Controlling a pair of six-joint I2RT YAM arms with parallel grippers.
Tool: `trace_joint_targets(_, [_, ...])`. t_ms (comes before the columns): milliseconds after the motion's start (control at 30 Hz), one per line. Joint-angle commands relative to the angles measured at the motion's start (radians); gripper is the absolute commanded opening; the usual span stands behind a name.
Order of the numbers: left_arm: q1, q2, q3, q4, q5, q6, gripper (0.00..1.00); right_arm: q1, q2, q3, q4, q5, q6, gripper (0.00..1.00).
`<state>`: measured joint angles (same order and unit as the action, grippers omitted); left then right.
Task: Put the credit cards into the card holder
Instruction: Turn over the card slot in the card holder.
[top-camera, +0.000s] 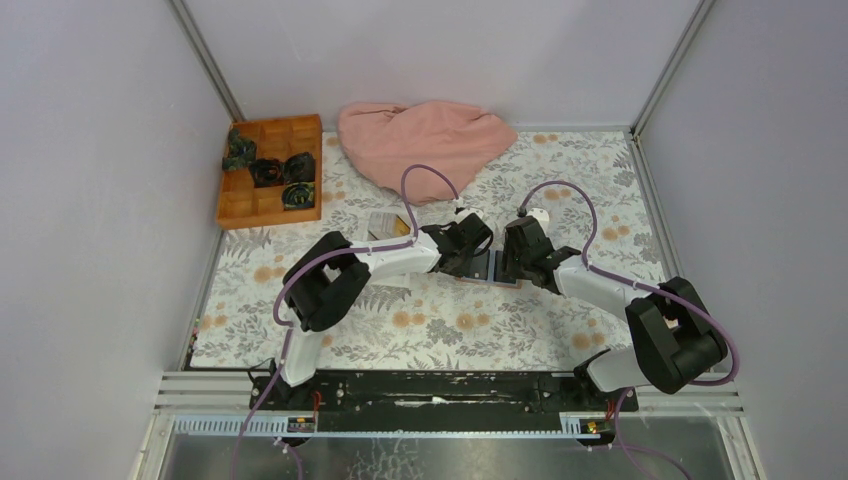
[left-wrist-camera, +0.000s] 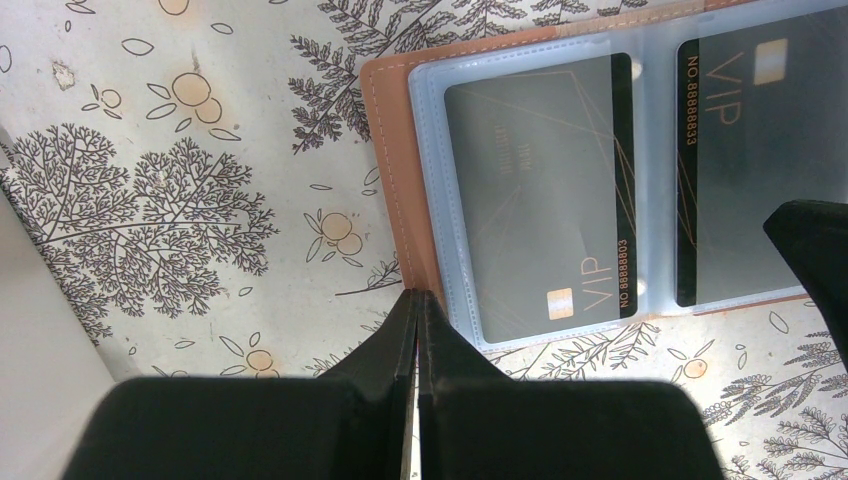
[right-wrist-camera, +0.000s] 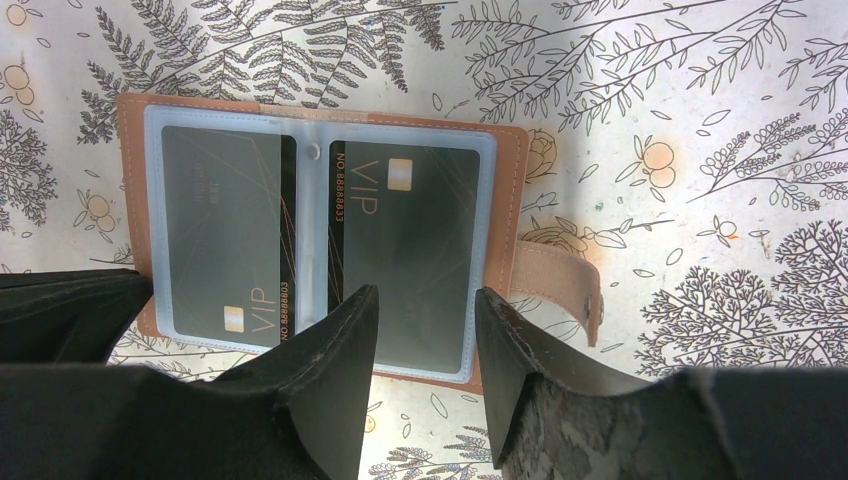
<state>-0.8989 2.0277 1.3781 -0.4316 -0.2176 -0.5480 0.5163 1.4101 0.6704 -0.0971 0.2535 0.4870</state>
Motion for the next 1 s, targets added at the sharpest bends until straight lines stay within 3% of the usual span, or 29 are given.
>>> trace_joint_targets(0, [-0.023, 0.069, -0.046, 0.004, 0.088, -0.012, 0.00, 0.008, -0.013, 0.023, 0.000, 0.037, 0.009, 0.48])
trace_joint_targets(967, [-0.023, 0.074, -0.052, 0.007, 0.091, -0.012, 0.00, -0.014, 0.039, -0.013, 0.073, -0.041, 0.032, 0.49])
